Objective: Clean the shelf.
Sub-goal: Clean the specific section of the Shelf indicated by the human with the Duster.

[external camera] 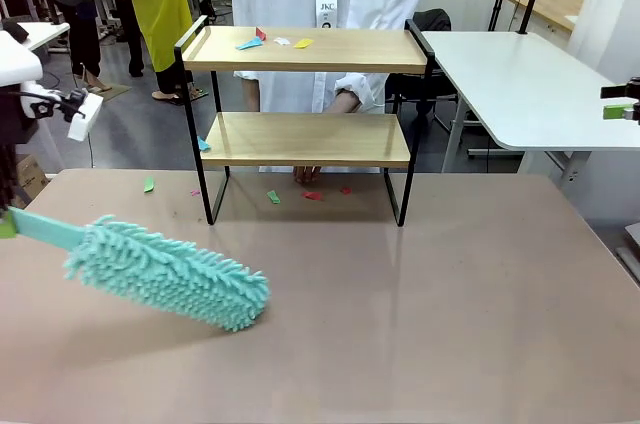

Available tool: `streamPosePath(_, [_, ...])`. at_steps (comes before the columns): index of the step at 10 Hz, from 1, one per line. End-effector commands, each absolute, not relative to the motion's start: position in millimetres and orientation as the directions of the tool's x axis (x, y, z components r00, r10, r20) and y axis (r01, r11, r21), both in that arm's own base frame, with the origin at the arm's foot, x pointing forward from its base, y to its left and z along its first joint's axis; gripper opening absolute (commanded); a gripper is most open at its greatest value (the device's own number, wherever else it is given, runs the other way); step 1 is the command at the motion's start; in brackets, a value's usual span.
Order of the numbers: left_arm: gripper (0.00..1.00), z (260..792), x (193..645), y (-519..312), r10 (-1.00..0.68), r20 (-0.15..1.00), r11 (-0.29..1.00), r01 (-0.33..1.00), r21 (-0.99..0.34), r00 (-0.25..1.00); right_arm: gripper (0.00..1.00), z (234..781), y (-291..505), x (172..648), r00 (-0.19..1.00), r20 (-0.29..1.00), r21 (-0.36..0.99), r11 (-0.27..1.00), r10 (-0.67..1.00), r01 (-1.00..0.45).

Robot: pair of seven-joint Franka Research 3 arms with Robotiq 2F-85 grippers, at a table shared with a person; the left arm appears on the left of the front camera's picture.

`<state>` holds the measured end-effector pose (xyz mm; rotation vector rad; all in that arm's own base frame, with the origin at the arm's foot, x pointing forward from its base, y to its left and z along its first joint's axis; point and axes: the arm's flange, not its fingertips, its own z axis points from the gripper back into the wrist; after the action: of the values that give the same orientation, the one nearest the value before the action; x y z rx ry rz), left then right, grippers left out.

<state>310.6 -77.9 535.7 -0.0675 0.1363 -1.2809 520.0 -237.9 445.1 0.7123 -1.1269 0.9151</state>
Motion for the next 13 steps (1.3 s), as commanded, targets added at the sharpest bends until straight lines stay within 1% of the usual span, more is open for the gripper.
streamPosePath(1, [0.13, 516, 309, -95, -0.948, 0.087, 0.287, 0.939, -0.191, 0.307, 1.00, 447, -237, 521, 0.154, 0.956, 0.020, 0.467, 0.250, -0.884])
streamPosePath(2, [0.13, 506, 305, -114, -0.930, 0.146, 0.301, 0.927, -0.225, 0.337, 1.00, 447, -237, 521, 0.154, 0.956, 0.020, 0.467, 0.250, -0.884])
streamPosePath(4, [0.13, 489, 292, -153, -0.850, 0.249, 0.412, 0.881, -0.232, 0.464, 1.00, 447, -237, 521, 0.154, 0.956, 0.020, 0.467, 0.250, -0.884])
streamPosePath(6, [0.13, 471, 283, -187, -0.701, 0.328, 0.592, 0.773, -0.227, 0.634, 1.00, 447, -237, 521, 0.154, 0.956, 0.020, 0.467, 0.250, -0.884])
streamPosePath(7, [0.13, 466, 281, -199, -0.675, 0.337, 0.613, 0.753, -0.238, 0.656, 1.00, 447, -237, 521, 0.154, 0.956, 0.020, 0.467, 0.250, -0.884])
streamPosePath(8, [0.13, 465, 283, -204, -0.683, 0.302, 0.612, 0.747, -0.260, 0.665, 1.00, 447, -237, 521, 0.154, 0.956, 0.020, 0.467, 0.250, -0.884])
streamPosePath(9, [0.13, 474, 288, -185, -0.718, 0.308, 0.566, 0.781, -0.264, 0.625, 1.00, 447, -237, 521, 0.154, 0.956, 0.020, 0.467, 0.250, -0.884])
streamPosePath(10, [0.13, 474, 288, -185, -0.718, 0.308, 0.566, 0.781, -0.264, 0.625, 1.00, 447, -237, 521, 0.154, 0.956, 0.020, 0.467, 0.250, -0.884])
streamPosePath(11, [0.13, 469, 286, -200, -0.690, 0.308, 0.602, 0.756, -0.258, 0.654, 1.00, 447, -237, 521, 0.154, 0.956, 0.020, 0.467, 0.250, -0.884])
streamPosePath(12, [0.13, 467, 287, -225, -0.610, 0.309, 0.686, 0.681, -0.257, 0.730, 1.00, 447, -237, 521, 0.154, 0.956, 0.020, 0.467, 0.250, -0.884])
streamPosePath(13, [0.13, 458, 291, -245, -0.551, 0.333, 0.725, 0.637, -0.262, 0.765, 1.00, 447, -237, 521, 0.154, 0.956, 0.020, 0.467, 0.250, -0.884])
